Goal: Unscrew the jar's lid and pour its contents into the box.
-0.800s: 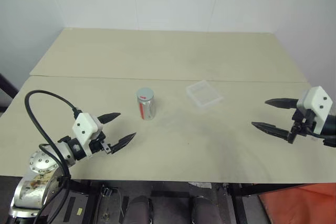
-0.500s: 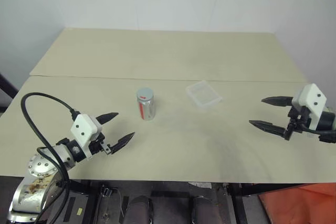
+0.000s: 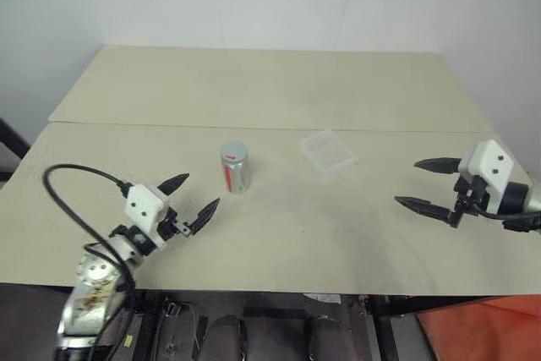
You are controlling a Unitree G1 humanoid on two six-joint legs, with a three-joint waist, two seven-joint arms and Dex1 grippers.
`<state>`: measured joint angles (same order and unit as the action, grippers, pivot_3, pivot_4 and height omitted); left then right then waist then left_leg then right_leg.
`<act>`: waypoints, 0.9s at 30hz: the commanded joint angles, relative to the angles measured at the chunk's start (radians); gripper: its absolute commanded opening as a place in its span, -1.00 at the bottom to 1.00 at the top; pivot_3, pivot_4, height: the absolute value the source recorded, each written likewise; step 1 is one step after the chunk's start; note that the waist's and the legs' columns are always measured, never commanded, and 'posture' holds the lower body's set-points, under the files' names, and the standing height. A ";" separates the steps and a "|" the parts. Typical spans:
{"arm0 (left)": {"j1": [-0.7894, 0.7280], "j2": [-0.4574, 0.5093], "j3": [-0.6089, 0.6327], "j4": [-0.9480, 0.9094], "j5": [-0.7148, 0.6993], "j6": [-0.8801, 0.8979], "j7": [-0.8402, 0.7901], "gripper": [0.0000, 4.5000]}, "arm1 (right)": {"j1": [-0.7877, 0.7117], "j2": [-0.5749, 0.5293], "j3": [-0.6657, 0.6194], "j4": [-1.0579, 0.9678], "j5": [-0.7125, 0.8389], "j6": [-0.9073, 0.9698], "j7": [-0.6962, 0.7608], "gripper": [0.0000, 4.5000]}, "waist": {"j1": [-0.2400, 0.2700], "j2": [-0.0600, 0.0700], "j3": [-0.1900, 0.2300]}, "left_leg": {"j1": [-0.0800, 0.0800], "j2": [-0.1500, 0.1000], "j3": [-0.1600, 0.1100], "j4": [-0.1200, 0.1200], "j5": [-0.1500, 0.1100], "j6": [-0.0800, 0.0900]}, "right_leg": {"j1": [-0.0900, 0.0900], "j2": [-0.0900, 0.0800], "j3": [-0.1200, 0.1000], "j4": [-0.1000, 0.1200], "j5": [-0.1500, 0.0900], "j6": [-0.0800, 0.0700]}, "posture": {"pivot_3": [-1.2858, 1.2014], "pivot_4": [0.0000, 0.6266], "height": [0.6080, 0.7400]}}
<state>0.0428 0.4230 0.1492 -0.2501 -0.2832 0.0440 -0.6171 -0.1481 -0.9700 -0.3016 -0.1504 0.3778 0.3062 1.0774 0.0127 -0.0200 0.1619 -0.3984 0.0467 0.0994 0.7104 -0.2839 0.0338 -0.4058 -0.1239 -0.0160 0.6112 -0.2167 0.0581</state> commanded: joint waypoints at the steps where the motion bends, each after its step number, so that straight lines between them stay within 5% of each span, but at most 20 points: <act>1: -0.029 -0.045 -0.025 0.040 0.054 -0.104 0.049 0.98 | -0.004 -0.007 -0.030 -0.029 0.008 -0.017 -0.011 1.00 | 0.000 0.000 0.000 | 0.000 0.000 0.000 0.000 0.000 0.000 | 0.000 0.000 0.000 0.000 0.000 0.000 | 0.03 -0.52 1.00; 27: -0.169 -0.206 -0.159 0.234 0.226 -0.213 0.238 0.98 | -0.043 0.009 0.004 -0.012 -0.017 -0.025 -0.067 1.00 | 0.000 0.000 0.000 | -0.001 0.000 -0.002 0.000 0.000 0.001 | 0.000 0.000 0.000 0.000 0.001 0.001 | 0.03 -0.52 1.00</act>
<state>-0.1012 0.2257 -0.0052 -0.0135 -0.0726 -0.1341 -0.4034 -0.1827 -0.9606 -0.2834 -0.1451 0.3630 0.3040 1.0213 0.0123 -0.0202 0.1619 -0.3990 0.0465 0.0976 0.7108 -0.2842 0.0343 -0.4059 -0.1243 -0.0163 0.6109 -0.2161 0.0588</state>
